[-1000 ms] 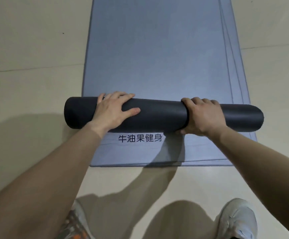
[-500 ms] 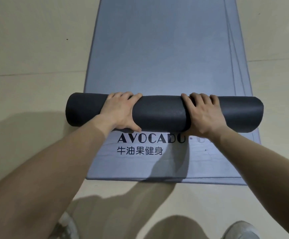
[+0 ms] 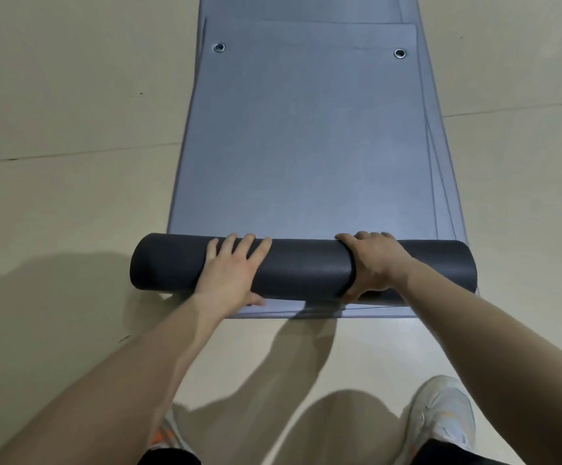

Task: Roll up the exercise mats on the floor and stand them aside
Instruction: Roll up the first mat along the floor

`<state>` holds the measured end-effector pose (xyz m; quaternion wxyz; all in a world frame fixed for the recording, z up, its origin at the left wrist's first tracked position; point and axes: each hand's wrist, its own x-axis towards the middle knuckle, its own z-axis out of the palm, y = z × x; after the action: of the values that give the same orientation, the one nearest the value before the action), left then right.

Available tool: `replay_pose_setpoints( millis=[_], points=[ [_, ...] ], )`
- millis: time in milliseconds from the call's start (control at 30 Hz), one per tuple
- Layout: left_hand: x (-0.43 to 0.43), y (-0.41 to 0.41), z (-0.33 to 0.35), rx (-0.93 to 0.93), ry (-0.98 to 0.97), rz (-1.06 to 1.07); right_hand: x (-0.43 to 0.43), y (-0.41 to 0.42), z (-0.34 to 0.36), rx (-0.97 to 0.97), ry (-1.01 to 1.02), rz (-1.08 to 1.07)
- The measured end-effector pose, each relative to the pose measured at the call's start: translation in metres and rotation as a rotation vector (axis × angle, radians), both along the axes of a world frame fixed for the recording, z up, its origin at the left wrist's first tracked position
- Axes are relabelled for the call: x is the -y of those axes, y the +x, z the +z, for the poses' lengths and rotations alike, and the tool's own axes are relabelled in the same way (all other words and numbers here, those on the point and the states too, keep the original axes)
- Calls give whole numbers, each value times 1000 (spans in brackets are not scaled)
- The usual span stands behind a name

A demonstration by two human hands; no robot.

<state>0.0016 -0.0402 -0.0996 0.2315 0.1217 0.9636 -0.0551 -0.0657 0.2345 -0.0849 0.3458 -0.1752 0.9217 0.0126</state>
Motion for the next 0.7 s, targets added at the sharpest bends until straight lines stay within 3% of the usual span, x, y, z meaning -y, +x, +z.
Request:
replay_pose_setpoints(
  millis=[133,200,233,333,400,500,600,700],
  points=[
    [10,-67,16,238,214,40,-2,49,-19,-345,22,-31],
    [10,-91,24,322,230,90,2,43,-19,-363,6,-88],
    [12,-94,26,267,204,126,4,27,-16,-343,-9,-103],
    [11,-66,20,-162,141,304,3,-31,0,-252,-70,-104],
    [6,-45,6,-279,198,376,2,-45,5,-258,-83,-71],
    [7,-77,-15,-308,330,433,3,-22,-13,-480,-22,-1],
    [12,-123,-18,-252,433,448,4,-18,-34,-575,42,22],
    [23,-144,-18,-114,354,181,3,-62,-38,-606,47,46]
  ],
)
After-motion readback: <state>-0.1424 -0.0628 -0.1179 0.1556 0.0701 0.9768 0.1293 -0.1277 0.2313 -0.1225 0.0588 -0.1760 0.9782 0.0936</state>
